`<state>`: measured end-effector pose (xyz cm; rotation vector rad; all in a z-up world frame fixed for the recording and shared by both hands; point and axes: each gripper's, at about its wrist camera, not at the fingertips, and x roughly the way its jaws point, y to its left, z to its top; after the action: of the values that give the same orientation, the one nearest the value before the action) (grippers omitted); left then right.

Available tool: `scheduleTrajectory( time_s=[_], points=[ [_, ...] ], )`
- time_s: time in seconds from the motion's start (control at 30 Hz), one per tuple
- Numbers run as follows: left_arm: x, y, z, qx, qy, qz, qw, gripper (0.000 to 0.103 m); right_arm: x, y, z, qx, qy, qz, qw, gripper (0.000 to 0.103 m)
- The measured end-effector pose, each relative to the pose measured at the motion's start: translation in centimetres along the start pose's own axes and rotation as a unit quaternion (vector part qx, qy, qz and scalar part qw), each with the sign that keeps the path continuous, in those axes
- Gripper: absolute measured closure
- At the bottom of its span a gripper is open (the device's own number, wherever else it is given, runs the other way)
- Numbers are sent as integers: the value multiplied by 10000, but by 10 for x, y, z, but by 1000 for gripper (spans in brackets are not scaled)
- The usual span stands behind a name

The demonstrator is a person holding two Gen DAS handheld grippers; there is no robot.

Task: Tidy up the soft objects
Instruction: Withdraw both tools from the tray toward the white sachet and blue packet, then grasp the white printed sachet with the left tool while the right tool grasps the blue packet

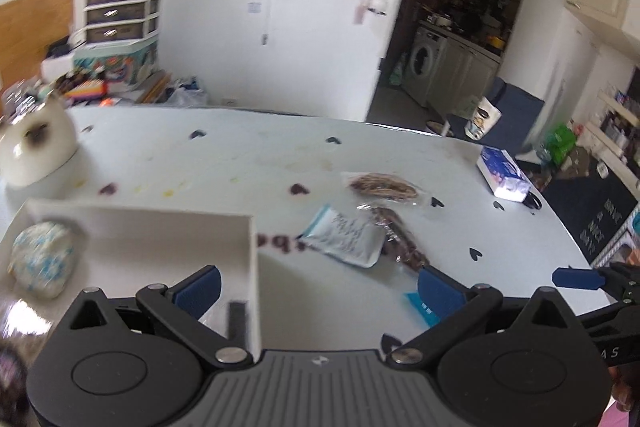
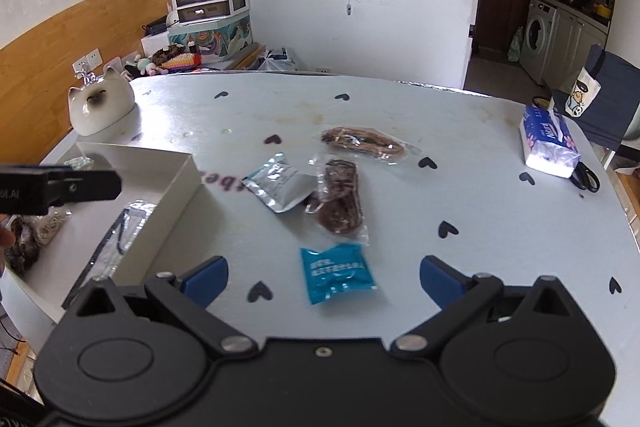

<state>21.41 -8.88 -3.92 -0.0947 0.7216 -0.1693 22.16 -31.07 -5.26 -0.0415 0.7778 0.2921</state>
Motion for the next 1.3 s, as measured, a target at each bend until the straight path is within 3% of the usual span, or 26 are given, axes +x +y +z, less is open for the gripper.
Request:
scheduleTrajectory(
  time_s=[0.27, 0.6, 0.73, 1.03, 1.17, 1.3],
  points=[
    [49, -28, 24, 585, 163, -105, 9981, 0, 23, -24, 4, -60, 194, 78, 9998, 0],
    [114, -37, 37, 992, 815, -146, 9916, 0, 70, -42, 14, -164, 584, 125, 9981, 0],
    [141, -34, 39, 1144, 1081, -135, 9874, 0, 94, -44, 19, -243, 777, 174, 9965, 6],
    [201, -35, 43, 1707, 1628, -356, 9711, 0, 142, -40, 18, -495, 1346, 482, 9885, 18],
    [226, -36, 41, 2019, 1911, -430, 9596, 0, 153, -40, 15, -448, 1535, 590, 9854, 21],
    [244, -34, 42, 2186, 2017, -533, 9532, 0, 154, -36, 16, -540, 1555, 588, 9846, 26]
  ],
)
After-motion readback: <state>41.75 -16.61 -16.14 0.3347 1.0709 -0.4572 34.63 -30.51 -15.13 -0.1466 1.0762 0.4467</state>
